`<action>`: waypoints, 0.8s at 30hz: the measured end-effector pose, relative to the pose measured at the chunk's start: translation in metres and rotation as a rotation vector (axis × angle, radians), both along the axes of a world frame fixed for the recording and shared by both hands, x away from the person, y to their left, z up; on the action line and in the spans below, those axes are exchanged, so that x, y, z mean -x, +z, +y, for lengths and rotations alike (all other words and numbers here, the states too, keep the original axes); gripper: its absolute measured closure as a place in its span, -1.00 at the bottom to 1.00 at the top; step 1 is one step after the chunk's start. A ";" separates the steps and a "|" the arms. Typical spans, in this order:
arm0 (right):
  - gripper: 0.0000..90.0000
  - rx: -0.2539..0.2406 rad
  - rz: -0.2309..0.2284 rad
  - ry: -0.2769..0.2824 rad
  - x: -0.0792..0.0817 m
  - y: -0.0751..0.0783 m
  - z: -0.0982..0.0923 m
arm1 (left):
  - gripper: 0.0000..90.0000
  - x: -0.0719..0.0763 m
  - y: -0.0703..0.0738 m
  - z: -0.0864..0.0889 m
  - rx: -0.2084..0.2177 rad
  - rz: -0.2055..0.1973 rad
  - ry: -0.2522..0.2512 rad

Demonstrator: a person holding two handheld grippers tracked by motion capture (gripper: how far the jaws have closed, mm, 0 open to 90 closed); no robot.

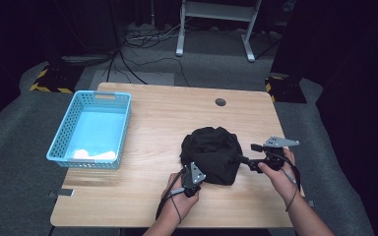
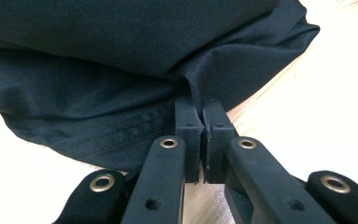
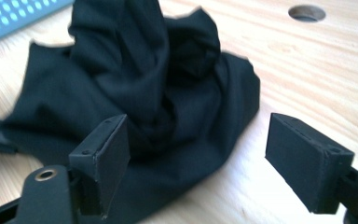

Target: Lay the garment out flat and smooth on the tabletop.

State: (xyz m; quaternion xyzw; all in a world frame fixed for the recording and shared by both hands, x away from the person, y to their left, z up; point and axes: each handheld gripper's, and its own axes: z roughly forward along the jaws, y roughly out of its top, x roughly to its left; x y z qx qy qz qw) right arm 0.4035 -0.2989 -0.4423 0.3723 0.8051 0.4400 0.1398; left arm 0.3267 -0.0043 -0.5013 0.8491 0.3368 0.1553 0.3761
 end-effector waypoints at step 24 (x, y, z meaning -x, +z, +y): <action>0.86 -0.015 0.155 0.185 -0.015 -0.002 0.049 | 0.94 0.000 0.000 0.001 0.003 -0.001 0.001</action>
